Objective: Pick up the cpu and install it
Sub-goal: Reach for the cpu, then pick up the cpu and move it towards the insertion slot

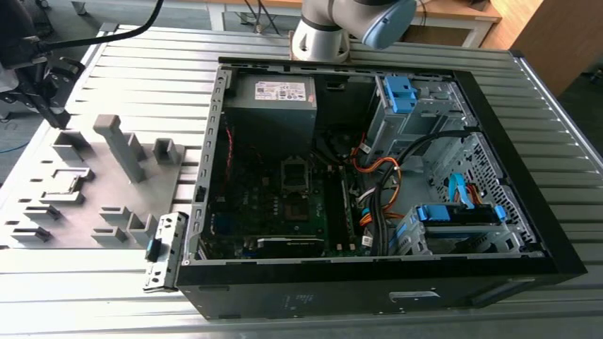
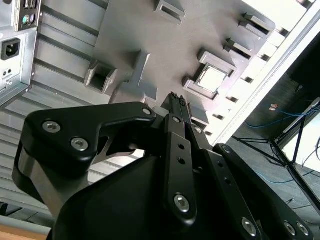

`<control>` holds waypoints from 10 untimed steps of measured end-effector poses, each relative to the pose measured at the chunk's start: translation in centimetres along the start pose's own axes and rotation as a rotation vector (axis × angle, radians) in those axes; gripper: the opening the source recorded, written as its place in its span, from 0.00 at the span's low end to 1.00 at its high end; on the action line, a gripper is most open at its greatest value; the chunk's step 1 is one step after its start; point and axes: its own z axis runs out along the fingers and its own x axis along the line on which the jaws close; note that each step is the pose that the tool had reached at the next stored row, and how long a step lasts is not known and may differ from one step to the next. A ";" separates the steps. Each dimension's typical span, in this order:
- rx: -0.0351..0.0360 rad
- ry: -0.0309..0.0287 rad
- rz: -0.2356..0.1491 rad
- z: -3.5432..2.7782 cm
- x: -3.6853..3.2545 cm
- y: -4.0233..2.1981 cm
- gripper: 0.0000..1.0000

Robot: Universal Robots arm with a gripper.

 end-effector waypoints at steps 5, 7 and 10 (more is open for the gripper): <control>-0.0001 0.0000 0.000 0.25 0.43 -0.04 0.11; 0.0000 0.0000 0.000 0.27 0.46 -0.05 0.11; 0.0000 0.0001 0.000 0.29 0.50 -0.05 0.11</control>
